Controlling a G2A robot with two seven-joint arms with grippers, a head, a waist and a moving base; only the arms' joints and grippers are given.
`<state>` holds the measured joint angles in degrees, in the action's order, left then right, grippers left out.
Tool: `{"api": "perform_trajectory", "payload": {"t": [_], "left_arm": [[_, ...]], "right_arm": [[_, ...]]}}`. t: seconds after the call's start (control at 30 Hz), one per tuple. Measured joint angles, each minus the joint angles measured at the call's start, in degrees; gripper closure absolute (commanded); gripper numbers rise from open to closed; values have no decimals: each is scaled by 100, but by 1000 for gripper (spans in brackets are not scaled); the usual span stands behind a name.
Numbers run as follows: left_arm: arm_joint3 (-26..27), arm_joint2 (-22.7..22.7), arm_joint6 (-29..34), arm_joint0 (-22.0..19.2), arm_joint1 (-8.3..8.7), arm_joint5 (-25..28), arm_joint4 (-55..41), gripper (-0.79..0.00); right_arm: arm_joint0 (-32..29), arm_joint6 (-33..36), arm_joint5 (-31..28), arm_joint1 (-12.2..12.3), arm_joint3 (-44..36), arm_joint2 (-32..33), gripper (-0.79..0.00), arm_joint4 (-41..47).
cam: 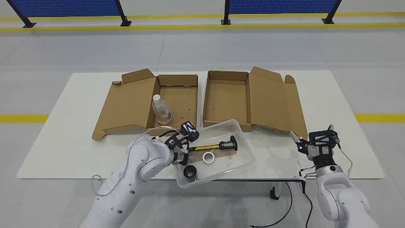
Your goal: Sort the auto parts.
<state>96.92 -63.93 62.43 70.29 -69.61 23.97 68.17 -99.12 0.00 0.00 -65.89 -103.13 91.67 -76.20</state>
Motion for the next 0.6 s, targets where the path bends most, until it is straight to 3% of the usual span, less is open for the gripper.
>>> {"api": "perform_trajectory", "payload": {"t": [0.03,0.6], "left_arm": [[-2,3,1,-5,3,-2,-6,0],[250,-63,-225,68,74,-44,-86,0]], "right_arm": [[0,0,0,0,0,0,-785,0],[0,0,0,0,0,0,-785,0]]}}
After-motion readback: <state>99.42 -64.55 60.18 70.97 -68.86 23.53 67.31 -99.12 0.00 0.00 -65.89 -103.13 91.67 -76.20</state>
